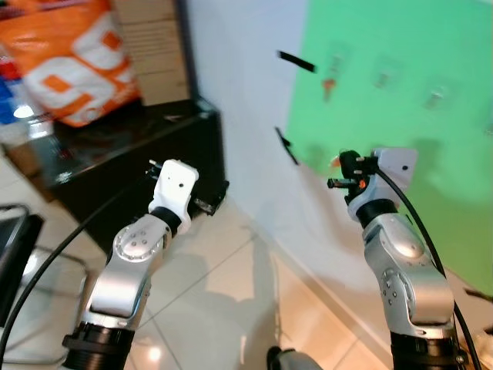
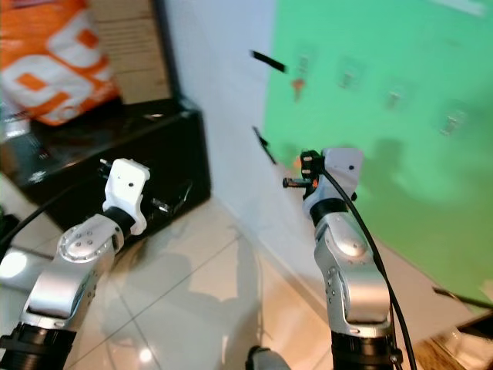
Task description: Hang keys on a hook
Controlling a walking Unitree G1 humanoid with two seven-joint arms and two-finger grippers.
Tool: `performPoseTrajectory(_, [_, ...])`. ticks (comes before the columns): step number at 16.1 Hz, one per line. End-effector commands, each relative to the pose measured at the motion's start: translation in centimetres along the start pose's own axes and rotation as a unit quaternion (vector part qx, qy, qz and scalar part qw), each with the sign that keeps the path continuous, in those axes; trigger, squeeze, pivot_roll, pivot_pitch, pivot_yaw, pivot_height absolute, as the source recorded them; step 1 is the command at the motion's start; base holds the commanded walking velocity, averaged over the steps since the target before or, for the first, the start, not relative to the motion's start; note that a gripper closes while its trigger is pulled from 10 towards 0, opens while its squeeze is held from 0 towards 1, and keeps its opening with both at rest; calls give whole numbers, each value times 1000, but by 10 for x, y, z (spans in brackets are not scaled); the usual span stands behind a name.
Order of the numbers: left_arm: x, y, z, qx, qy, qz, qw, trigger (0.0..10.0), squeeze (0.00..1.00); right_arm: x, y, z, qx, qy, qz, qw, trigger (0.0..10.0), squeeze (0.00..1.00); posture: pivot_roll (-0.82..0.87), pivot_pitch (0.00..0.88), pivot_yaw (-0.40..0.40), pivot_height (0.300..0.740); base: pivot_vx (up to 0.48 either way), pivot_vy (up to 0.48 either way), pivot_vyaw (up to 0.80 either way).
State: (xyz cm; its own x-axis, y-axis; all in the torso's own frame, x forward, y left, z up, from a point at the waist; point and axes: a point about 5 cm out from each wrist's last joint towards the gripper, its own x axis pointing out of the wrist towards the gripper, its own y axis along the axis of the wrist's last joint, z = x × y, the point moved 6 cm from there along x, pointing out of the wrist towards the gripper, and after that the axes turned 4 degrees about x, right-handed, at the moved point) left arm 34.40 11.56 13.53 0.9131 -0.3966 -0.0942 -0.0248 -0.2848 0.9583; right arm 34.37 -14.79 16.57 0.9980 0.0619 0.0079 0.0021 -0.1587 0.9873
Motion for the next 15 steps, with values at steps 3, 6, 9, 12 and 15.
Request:
performPoseTrajectory(3, [-1,11,-3,5,-7,18,1000,10000,169,3,3,-10,4,24,8,1000,10000,0,-59,0,38,740,0,0,-800])
performPoseTrajectory(6, [1,15,-7,2,-5,23,1000,10000,180,6,3,-18,0,40,10,999,10000,0,-56,0,48,740,0,0,-533])
performPoseTrajectory(9, [2,16,-7,4,-11,25,1000,10000,180,6,4,-19,0,45,14,999,10000,0,-55,0,51,740,84,0,0])
performPoseTrajectory(12, [3,17,-7,5,-14,24,1000,10000,180,7,5,-20,-4,46,17,999,10000,0,-58,0,59,740,263,0,0])
performPoseTrajectory(15, [3,17,-7,5,-17,24,1000,10000,180,7,5,-19,-5,44,20,999,10000,0,-59,0,61,740,260,0,0])
